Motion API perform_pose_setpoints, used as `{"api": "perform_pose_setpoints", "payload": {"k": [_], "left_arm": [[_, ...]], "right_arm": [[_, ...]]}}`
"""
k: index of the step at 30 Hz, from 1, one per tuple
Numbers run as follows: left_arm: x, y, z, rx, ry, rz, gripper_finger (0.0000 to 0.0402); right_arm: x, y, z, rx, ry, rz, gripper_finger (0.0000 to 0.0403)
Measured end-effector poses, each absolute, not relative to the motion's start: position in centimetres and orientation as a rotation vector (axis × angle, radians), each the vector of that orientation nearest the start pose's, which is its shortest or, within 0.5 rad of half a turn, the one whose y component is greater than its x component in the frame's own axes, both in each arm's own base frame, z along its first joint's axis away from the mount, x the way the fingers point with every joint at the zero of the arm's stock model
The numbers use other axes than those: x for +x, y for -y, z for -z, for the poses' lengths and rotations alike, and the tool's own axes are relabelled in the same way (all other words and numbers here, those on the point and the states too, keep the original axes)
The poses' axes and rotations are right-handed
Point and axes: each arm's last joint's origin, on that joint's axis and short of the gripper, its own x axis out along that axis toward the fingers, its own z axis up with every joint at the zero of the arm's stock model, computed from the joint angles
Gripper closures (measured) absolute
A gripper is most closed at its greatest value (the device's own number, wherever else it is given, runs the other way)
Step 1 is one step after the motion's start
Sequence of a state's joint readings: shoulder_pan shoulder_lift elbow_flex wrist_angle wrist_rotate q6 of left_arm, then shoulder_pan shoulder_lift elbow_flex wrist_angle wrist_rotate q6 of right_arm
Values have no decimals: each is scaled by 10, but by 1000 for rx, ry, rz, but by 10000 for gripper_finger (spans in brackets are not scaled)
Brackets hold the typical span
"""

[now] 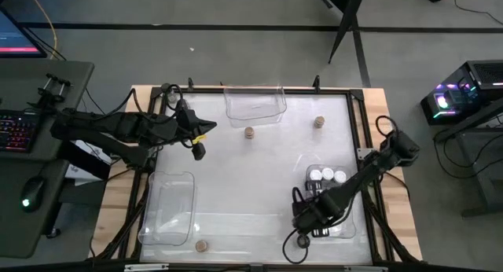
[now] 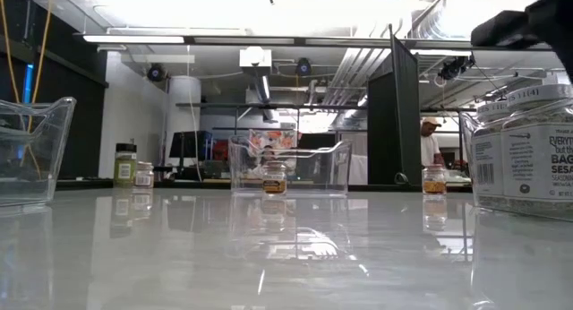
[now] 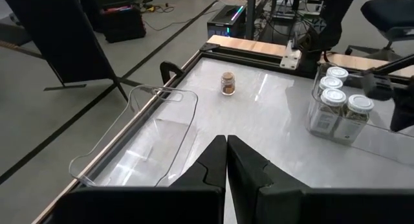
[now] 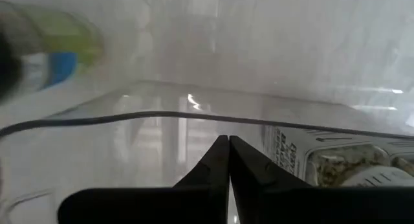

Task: Sort spices by type
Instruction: Put the white seasoning bottle into the bottom right transparent bin

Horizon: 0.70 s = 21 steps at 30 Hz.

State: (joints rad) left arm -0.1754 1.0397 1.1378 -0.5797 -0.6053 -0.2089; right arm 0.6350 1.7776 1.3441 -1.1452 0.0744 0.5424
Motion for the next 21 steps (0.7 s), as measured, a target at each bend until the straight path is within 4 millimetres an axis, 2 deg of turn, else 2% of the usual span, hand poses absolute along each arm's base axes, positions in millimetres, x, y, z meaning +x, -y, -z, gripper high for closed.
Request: {"api": "perform_pose_setpoints", "payload": {"k": [9, 16, 21], "left_arm": [[205, 20, -372, -23, -404, -446, 402], [205, 20, -372, -22, -405, -446, 401], [205, 20, -372, -21, -406, -446, 402]], "right_arm": [[261, -178, -211, -151, -1554, 160, 402], [270, -166, -211, -163, -1512, 227, 402], [271, -163, -213, -120, -1539, 206, 402]]}}
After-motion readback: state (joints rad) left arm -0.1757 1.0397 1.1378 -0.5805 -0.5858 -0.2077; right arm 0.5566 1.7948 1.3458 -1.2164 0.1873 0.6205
